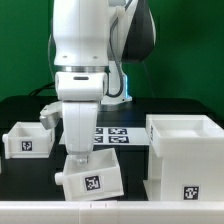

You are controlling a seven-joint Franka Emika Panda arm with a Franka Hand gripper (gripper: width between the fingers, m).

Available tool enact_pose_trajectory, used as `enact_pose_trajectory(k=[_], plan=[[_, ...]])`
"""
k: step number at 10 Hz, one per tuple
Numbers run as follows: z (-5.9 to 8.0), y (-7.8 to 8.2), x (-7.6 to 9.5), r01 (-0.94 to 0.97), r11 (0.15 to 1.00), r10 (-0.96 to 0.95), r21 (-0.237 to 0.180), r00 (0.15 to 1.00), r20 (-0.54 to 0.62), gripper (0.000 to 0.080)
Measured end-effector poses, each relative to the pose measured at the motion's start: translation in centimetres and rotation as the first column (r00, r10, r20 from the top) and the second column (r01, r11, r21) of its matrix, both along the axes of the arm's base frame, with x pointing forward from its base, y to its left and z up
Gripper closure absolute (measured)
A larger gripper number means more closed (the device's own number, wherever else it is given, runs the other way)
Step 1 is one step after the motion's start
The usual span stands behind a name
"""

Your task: Assemble drawer

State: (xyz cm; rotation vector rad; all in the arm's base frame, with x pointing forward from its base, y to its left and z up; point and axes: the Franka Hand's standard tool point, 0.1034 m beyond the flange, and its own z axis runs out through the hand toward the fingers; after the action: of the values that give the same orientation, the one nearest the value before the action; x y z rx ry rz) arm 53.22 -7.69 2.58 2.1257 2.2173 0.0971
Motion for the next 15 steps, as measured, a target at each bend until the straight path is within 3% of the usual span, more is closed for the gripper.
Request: enact_pose_trajectory(k=[1,4,8,13,15], plan=[[0.0,-1.1,-0.2,0.008,1.000,-0.008,0.011,1.000,-0.001,0.0761],[0.0,-0.9,-0.1,0.045,0.999,-0.045,0.016,0.999,0.010,0.0761],[-0.4,2.9,1.4,0.216,0.975,-0.221,0.060,0.968,0.114,0.0761],[-0.3,3.1,1.6,0.200,0.978,-0.205,0.057,0.972,0.117,0.0761],[0.2,4.2,1.8,0.074,0.997,-0.076,0.021,0.989,0.129,0.0761]])
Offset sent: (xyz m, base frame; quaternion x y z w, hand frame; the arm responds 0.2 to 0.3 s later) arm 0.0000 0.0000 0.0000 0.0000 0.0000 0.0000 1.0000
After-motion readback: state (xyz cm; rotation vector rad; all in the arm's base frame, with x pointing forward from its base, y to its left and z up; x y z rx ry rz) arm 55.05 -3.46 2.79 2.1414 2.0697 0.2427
